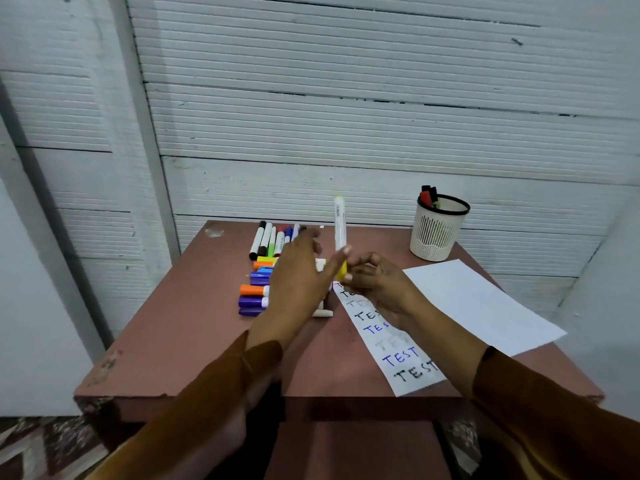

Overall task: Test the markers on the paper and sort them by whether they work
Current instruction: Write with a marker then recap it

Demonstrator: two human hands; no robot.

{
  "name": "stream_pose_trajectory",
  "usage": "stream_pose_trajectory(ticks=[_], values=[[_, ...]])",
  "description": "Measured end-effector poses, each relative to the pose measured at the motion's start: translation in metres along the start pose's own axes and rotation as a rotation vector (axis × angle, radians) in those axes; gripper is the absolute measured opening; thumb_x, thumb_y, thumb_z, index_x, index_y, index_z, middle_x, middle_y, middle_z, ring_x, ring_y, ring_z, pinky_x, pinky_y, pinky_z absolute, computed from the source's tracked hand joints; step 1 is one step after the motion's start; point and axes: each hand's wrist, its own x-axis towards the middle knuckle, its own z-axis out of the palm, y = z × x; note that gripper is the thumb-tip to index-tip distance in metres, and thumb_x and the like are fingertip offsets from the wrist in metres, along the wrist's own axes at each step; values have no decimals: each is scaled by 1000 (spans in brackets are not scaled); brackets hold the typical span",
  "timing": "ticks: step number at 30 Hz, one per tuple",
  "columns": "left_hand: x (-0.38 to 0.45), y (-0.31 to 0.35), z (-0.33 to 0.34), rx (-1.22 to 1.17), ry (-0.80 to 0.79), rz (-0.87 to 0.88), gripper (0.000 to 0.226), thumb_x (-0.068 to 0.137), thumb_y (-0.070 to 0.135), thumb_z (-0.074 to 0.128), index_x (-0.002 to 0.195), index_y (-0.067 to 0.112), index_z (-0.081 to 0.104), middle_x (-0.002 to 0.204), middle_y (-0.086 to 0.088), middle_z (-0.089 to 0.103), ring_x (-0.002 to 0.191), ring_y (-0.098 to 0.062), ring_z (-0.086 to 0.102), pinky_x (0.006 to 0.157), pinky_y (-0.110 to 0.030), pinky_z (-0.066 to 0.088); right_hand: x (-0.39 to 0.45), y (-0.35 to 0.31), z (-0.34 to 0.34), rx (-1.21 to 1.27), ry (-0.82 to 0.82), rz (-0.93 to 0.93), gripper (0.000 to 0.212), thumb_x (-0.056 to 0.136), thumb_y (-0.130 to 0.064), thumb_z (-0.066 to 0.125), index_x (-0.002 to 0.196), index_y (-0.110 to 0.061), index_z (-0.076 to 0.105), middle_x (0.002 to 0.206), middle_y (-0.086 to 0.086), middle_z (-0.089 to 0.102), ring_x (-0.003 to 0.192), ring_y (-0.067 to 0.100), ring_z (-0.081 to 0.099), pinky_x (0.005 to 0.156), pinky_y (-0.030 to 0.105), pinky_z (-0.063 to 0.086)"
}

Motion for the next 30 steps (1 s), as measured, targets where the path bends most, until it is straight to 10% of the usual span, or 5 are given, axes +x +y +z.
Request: stream_pose_trajectory(ticks=[5,12,17,24,30], values=[[-1,16,24,28,-84,-51,16,90,33,54,93,19,48,83,-1,56,81,-24,57,61,-28,35,-13,-5,-6,-31,-112,-82,26,83,14,54,86,-12,53,79,5,68,70,15,64,72,25,53],[-12,21,32,-90,-144,-41,17,97,13,45,113,10,51,82,2,54,64,-3,47,50,-7,34,-16,-3,-44,-1077,169,-27,5,85,-18,63,88,-14,62,100,2,65,96,16,57,86,31,43],[-18,20,42,-43,-246,9,14,99,16,39,109,10,47,77,5,47,65,-6,43,50,-11,32,-28,-4,-52,-1315,138,75,15,86,-18,58,99,-21,65,112,-3,60,109,18,54,97,38,40],[-25,27,50,-37,-316,128,22,98,20,41,118,11,47,74,6,47,67,-16,49,51,-23,25,-42,-30,-56,-295,-140,85,29,87,0,57,112,-14,55,92,1,63,72,10,56,59,21,42],[-28,33,48,-45,-277,193,38,97,31,44,135,29,41,78,0,58,79,-25,59,60,-29,34,-39,-24,-52,-80,-79,-1,19,88,-14,57,106,-12,63,76,0,57,60,7,46,51,16,36]])
